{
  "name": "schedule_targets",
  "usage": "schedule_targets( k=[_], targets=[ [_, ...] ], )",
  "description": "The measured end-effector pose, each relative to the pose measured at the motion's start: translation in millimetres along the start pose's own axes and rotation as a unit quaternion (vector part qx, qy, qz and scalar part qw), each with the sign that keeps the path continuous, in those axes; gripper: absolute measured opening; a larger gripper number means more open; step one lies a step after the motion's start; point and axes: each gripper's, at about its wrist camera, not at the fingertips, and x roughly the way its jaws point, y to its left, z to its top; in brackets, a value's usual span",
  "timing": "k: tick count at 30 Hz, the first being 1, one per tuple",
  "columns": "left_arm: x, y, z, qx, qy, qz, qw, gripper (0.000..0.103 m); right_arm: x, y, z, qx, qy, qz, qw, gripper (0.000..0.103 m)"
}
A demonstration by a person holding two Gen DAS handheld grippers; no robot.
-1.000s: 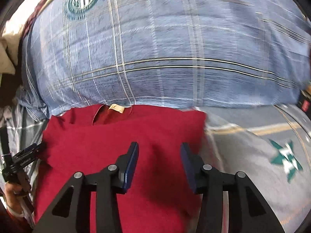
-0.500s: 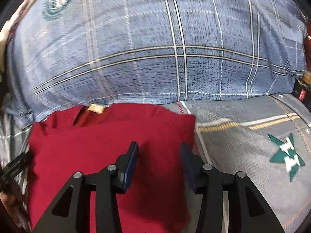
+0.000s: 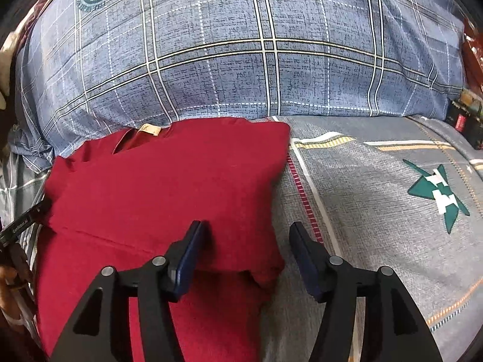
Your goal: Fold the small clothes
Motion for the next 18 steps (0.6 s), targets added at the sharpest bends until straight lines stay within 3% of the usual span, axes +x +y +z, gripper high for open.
schedule_targets(
  k=[5, 12, 18],
  targets=[
    [1.4, 1.3, -0.3, 0.001, 0.002, -0.004, 1.0, 0.082, -7.6, -1.8, -3.4, 0.019, -0.024, 0.018, 0.999, 0.068],
    [2.8, 4.2, 1.0, -0.008, 0.005, -0.013, 0.9999, 0.082, 6.0, 0.7, -10.4, 0.004, -0.028, 0.008, 1.0, 0.069],
    [2.8, -0.1, -0.2, -0.002, 0.004, -0.014, 0.9999, 0.082, 7.8, -6.5, -9.6, 0.013, -0.025, 0.038, 0.999, 0.067]
  ],
)
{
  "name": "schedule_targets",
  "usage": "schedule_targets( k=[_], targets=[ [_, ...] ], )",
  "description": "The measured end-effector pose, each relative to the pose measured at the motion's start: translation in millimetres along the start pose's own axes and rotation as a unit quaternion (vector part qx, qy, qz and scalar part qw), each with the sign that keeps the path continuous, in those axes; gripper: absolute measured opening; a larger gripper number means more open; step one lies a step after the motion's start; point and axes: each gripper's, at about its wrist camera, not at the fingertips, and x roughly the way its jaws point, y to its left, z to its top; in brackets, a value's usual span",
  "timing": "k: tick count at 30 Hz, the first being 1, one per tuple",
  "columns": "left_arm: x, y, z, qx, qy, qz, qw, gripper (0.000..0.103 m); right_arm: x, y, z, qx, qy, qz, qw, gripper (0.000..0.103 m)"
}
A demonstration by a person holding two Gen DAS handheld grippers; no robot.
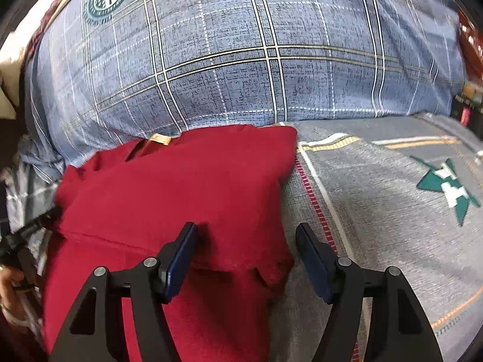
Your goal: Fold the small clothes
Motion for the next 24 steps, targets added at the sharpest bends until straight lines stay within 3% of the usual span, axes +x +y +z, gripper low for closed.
schedule_targets(
  k=[2, 4, 6, 14, 20, 24],
  targets=[
    [0.6, 1.8, 0.4, -0.004, 0.002, -0.003, 1.0, 0.083, -0.7, 6.0, -0.5, -0.03, -0.003, -0.018, 0.999, 0.044],
    [2.2, 4.2, 1.2, -0.01, 0.006, -0.008, 0.9999, 0.084, -4.9, 8.9, 0.5, -0.035, -0.015, -0.035, 0.999, 0.033],
    [3.9, 5.6, 1.8, -0.014, 0.009, -0.01, 0.9998, 0.085, -4.7, 10.7, 1.4, -0.051, -0.02, -0.06, 0.997, 0.03],
    [0.8, 3.4, 1.0, -0.015, 0.007, -0.004, 0.9999, 0.085, -13.4, 1.2, -0.8, -0.019, -0.022, -0.043, 0.999, 0.033],
    [-7.4, 0.5, -5.5, -0.012, 0.001, -0.001, 0.9999, 0.084, -24.5, 17.3, -7.5, -0.045, -0.029, -0.032, 0.998, 0.061],
    [-15.0, 0.7, -12.8, -0.011, 0.001, -0.003, 0.9999, 0.084, -7.4, 22.3, -14.4, -0.064, -0.004, -0.067, 0.996, 0.065]
  ],
)
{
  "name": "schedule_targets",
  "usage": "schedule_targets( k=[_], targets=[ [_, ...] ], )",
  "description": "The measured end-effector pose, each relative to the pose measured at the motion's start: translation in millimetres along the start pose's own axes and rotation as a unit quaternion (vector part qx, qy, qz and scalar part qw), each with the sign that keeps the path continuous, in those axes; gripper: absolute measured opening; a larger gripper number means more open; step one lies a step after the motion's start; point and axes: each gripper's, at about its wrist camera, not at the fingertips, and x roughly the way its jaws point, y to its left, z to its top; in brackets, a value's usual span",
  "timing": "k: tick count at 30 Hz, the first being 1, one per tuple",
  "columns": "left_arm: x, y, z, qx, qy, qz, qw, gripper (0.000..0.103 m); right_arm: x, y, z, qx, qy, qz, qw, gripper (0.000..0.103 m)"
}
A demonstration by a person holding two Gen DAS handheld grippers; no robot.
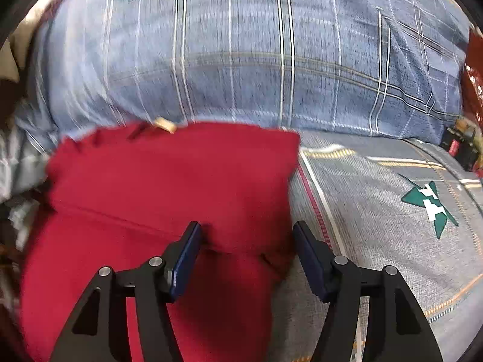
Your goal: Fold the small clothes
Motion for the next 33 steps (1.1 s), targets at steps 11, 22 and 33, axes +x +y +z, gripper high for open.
schedule_targets(
  k=[11, 22, 33],
  targets=[
    [-67.4, -16.0, -29.7, 0.049, -0.016, -0.006, 0.9987, 0.084, -63.9, -1.5, -44.2, 0.052, -0.002, 0.071, 0.996, 0.066],
    [-135.2, -11.4, -97.3, 0.049, 0.003, -0.022, 0.9986, 0.084, -87.5, 30.9, -98.5, 0.013, 0.022, 0.084, 0.996, 0.071],
    [-185.8, 23.5, -146.8, 0.03, 0.023, -0.055, 0.9978, 0.084, -117.1, 19.0, -139.1, 0.029, 0.043, 0.107, 0.993, 0.071]
  ],
)
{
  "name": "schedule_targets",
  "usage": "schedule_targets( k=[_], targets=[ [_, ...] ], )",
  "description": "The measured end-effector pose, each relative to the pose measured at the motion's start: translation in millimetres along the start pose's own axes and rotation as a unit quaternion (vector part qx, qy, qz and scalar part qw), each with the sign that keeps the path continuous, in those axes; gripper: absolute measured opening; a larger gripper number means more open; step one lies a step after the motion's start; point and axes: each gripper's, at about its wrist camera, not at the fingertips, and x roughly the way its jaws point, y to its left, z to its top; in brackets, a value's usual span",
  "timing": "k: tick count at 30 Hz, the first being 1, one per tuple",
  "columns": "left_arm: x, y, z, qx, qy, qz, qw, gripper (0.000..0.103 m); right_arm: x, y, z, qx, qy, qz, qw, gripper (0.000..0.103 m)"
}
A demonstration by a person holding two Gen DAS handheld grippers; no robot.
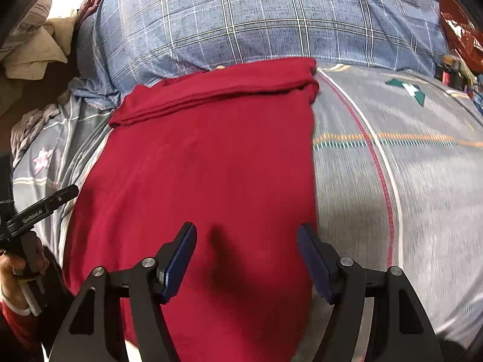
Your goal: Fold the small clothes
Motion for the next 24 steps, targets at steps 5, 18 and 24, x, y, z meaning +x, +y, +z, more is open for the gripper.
schedule_targets(
  k=[5, 18, 24],
  targets=[
    [-17.4, 15.8, -16.8, -0.016, 0.017, -0.017, 0.9996, 0.084, -13.4, -15.2, -21.7, 0.019, 0.027, 0.006, 0.999, 0.074],
    [-14.4, 2.6, -35.9, 0.015, 0.079, -0.022, 0.9965, 0.082, -19.3, -19.2, -56.4, 0.05, 0.092, 0.079, 0.991, 0.075],
    [-10.6, -1.1, -33.8, 0.022, 0.086, -0.018, 0.9958, 0.082, -15.5, -6.6, -60.3, 0.033, 0.107, 0.087, 0.99, 0.062]
  ],
)
